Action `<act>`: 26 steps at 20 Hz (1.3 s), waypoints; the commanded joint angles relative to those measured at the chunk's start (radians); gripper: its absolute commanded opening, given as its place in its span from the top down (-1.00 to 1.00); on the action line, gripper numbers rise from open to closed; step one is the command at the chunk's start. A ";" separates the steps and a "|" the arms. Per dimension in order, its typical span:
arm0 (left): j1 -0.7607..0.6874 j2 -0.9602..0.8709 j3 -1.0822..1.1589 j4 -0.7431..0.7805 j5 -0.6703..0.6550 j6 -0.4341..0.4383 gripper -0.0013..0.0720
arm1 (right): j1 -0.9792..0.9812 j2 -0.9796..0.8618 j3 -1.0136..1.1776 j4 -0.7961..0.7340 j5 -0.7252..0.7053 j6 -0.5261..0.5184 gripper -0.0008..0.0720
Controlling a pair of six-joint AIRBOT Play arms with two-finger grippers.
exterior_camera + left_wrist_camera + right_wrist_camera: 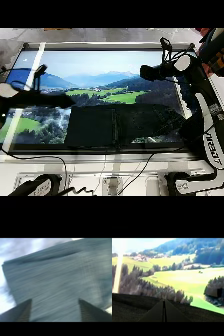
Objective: Fold the clothes and pants, and hang the long-sleeved shirts on hangers.
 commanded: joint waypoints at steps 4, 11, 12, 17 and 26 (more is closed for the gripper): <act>0.198 -0.111 -0.289 0.056 0.051 0.217 -0.45 | 0.001 -0.001 -0.002 0.001 0.013 -0.035 0.84; 0.164 -0.383 -0.339 -0.317 0.091 0.397 -0.45 | 0.001 -0.001 -0.002 0.000 0.012 -0.053 0.84; 0.146 -0.392 -0.339 -0.320 0.108 0.400 -0.43 | 0.001 -0.001 -0.002 0.000 0.012 -0.052 0.84; 0.060 -0.380 -0.277 -0.329 0.093 0.370 0.86 | 0.008 -0.001 -0.006 0.000 0.018 -0.053 0.84; 0.057 -0.075 0.048 -0.117 0.049 -0.245 0.86 | 0.216 -0.053 -0.328 0.136 -0.055 -0.149 0.85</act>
